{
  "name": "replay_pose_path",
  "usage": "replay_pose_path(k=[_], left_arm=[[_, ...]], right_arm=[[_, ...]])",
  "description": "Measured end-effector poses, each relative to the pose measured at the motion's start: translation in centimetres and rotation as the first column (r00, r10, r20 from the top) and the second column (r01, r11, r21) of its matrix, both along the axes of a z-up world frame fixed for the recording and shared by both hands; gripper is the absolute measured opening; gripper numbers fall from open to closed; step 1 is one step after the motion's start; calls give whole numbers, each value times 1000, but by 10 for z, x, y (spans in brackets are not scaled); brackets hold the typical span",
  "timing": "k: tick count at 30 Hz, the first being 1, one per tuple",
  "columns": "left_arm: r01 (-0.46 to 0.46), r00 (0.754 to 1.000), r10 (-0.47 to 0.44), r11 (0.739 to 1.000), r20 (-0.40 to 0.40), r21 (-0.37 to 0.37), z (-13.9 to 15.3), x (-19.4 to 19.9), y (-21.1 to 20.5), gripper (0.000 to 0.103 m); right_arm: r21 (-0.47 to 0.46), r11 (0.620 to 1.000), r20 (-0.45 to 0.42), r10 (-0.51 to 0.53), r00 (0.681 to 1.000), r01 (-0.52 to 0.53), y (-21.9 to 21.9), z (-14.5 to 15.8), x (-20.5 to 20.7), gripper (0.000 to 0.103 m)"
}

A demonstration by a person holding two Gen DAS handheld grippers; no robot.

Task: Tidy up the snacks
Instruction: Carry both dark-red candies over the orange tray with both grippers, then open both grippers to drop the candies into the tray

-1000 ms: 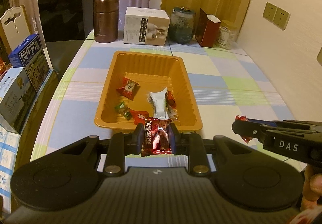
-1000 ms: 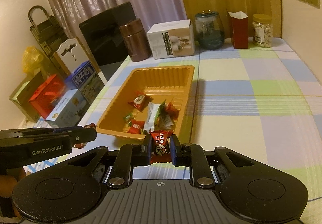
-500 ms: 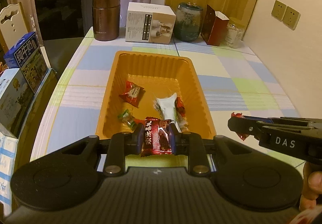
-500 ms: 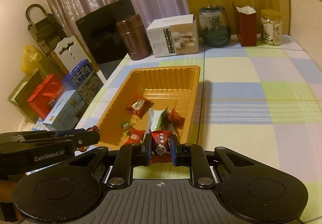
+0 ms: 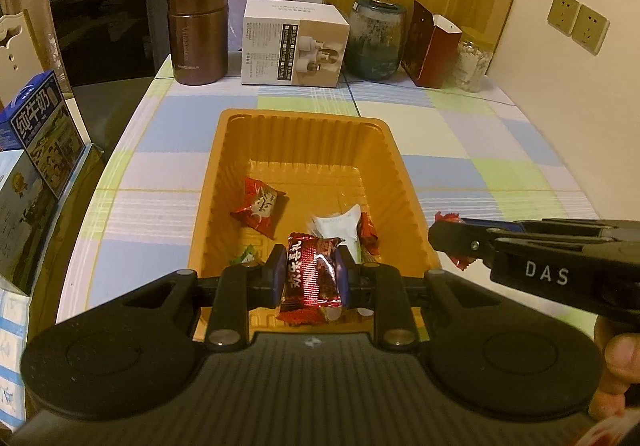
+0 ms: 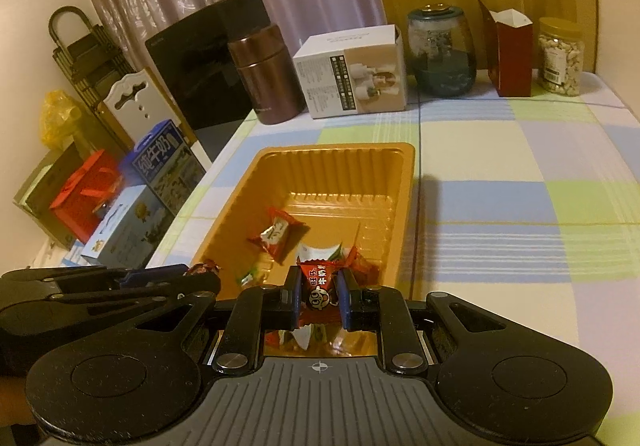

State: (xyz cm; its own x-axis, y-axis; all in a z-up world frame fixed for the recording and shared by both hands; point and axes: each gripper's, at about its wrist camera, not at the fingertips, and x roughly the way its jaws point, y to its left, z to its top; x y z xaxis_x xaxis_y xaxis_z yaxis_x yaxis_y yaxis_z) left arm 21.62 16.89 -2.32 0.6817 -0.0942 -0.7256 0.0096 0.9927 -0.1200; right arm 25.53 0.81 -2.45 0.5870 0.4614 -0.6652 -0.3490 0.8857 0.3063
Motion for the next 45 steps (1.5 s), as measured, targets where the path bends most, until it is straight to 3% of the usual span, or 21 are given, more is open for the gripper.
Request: replay_pose_path(k=[21, 42, 44, 45], left_arm=[[27, 999, -27, 999, -25, 20, -17, 42, 11, 23], [55, 998, -54, 998, -30, 27, -25, 67, 11, 23], [58, 998, -57, 998, -29, 35, -26, 68, 10, 31], [58, 998, -57, 997, -25, 42, -26, 69, 9, 49]], right_arm=[[-21, 1000, -22, 3, 1000, -3, 12, -14, 46, 19], [-30, 1000, -26, -9, 1000, 8, 19, -19, 66, 19], [-27, 1000, -28, -12, 1000, 11, 18, -19, 69, 19], [-27, 1000, -28, -13, 1000, 13, 18, -20, 69, 19]])
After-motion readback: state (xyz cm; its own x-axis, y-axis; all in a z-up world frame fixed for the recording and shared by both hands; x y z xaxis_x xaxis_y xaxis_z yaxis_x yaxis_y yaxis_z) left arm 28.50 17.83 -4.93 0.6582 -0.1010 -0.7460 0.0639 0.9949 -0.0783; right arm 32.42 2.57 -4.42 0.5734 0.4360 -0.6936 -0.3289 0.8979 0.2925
